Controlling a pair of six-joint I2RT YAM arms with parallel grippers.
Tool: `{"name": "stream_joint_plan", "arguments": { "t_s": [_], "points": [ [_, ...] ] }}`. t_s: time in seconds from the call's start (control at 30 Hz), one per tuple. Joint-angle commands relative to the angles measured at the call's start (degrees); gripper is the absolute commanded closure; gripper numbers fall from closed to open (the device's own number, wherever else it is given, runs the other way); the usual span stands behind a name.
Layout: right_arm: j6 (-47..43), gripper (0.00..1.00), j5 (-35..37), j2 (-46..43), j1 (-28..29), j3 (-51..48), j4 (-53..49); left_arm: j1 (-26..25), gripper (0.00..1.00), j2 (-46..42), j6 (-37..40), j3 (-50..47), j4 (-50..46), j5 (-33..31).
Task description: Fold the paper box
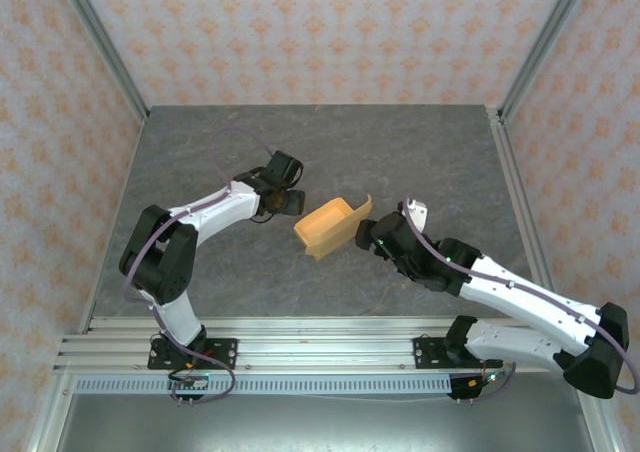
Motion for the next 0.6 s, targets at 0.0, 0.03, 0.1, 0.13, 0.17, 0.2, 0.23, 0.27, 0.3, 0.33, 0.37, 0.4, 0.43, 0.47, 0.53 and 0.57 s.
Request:
{"name": "stream_joint_plan", "arguments": {
  "t_s": [0.0,0.03,0.1,0.13,0.17,0.2,0.23,0.27,0.3,0.33,0.37,0.4,0.43,0.47,0.53,0.57],
  "points": [
    [8.31,0.01,-0.20,-2.10,0.45,-1.64,9.66,0.11,0.40,-2.45,-2.20,-1.32,1.18,-4.92],
    [9.14,0.01,0.23,-2.11,0.49,-1.60,10.30,0.04,0.40,-2.82,-2.13,-1.36,1.11,-5.42],
    [9.65,0.01,0.41,-1.11,0.51,-1.02,11.90,0.05,0.39,-3.12,-1.82,-1.04,0.49,-6.08],
    [9.84,0.01,0.16,0.12,0.49,-0.42,12.29,0.09,0.39,-3.11,-1.73,-0.76,0.16,-6.59],
    [9.72,0.01,0.05,1.71,0.53,0.58,12.32,0.11,0.39,-3.13,-1.60,-0.64,-0.07,-6.94],
    [9.67,0.01,-0.17,3.26,0.54,1.40,12.26,0.05,0.39,-3.12,-1.53,-0.58,-0.17,-7.20],
    [9.53,0.01,-0.15,4.87,0.51,2.46,12.31,0.04,0.39,-3.21,-1.50,-0.48,-0.29,-7.41],
    [9.03,0.01,0.17,6.23,0.54,3.37,12.18,0.07,0.39,-3.28,-1.45,-0.47,-0.36,-7.74],
    [8.84,0.01,0.90,7.29,0.54,4.47,11.60,0.09,0.38,-3.30,-1.42,-0.41,-0.36,-8.03],
    [8.40,0.01,1.75,8.32,0.54,5.45,11.05,0.09,0.38,-3.38,-1.46,-0.54,-0.21,-8.27],
    [7.77,0.01,2.83,9.21,0.53,6.57,9.95,0.05,0.37,-3.26,-1.42,-0.55,-0.16,-8.36],
    [7.51,0.01,3.66,10.01,0.54,7.46,9.04,0.04,0.37,-3.18,-1.42,-0.57,-0.04,-8.43],
    [7.07,0.01,4.13,10.85,0.47,8.46,8.37,0.09,0.37,-2.92,-1.42,-0.42,-0.04,-8.40],
    [6.77,0.01,4.58,11.35,0.53,9.39,7.67,0.07,0.37,-2.63,-1.33,-0.24,-0.15,-8.39],
    [6.35,0.00,4.99,13.52,0.36,10.83,6.53,0.04,0.36,-2.19,-1.33,0.07,-0.14,-8.62],
    [6.29,0.01,5.09,14.31,0.12,11.40,5.83,0.04,0.36,-2.04,-1.28,0.07,-0.17,-8.71]
  ]
}}
